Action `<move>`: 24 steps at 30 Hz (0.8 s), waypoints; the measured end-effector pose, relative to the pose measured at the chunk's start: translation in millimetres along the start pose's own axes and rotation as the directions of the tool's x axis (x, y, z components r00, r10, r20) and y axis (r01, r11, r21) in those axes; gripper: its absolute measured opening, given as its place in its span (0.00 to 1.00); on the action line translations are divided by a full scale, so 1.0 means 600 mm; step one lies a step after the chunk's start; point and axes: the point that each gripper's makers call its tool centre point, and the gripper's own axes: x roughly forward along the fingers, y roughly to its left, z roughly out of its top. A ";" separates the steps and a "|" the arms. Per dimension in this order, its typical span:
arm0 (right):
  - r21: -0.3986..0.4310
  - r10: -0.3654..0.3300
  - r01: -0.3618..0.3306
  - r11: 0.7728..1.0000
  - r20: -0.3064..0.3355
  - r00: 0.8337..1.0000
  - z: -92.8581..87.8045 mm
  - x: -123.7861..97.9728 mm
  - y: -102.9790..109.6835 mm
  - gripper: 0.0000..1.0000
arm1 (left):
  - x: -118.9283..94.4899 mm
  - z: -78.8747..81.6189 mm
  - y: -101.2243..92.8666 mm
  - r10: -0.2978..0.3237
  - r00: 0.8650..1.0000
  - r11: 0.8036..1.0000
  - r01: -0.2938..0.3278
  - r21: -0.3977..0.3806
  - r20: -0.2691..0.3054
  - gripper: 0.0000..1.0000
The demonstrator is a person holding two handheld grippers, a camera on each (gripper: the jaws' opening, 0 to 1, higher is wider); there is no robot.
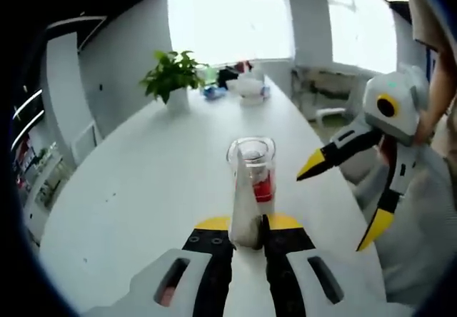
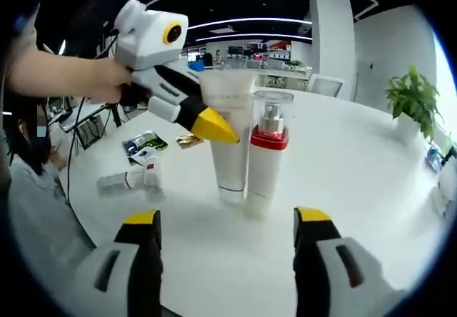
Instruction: Arrange the skincare products in the storage area until every visible bottle or jar stands upright without overlapping.
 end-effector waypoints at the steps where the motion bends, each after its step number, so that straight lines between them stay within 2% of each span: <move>1: -0.004 0.000 0.000 1.000 -0.004 1.000 0.000 0.000 0.001 0.74 | 0.000 0.002 0.001 -0.001 1.000 1.000 0.001 -0.010 0.008 0.13; 5: -0.011 0.006 -0.006 1.000 -0.004 1.000 0.002 0.000 0.004 0.74 | -0.003 0.008 0.006 0.010 1.000 0.999 -0.009 -0.032 0.026 0.19; 8: -0.018 0.011 -0.011 1.000 -0.005 1.000 0.005 -0.001 0.005 0.74 | -0.006 0.003 0.009 0.016 1.000 0.999 -0.015 -0.043 0.015 0.21; 12: -0.034 0.015 -0.015 0.999 -0.003 1.000 0.010 -0.006 0.006 0.74 | -0.015 -0.006 0.005 0.024 1.000 0.997 -0.024 -0.072 -0.005 0.32; 17: -0.049 0.017 -0.017 0.999 -0.001 1.000 0.016 -0.013 0.007 0.74 | -0.030 -0.017 -0.002 0.034 0.999 0.995 -0.037 -0.094 -0.027 0.39; 20: -0.060 0.017 -0.017 0.998 -0.002 1.000 0.019 -0.019 0.007 0.74 | -0.044 -0.025 -0.003 0.066 0.997 0.990 -0.071 -0.122 -0.043 0.50; 24: -0.071 0.022 -0.022 0.997 0.005 1.000 0.028 -0.028 0.009 0.74 | -0.065 -0.034 -0.009 0.093 0.994 0.984 -0.100 -0.150 -0.051 0.59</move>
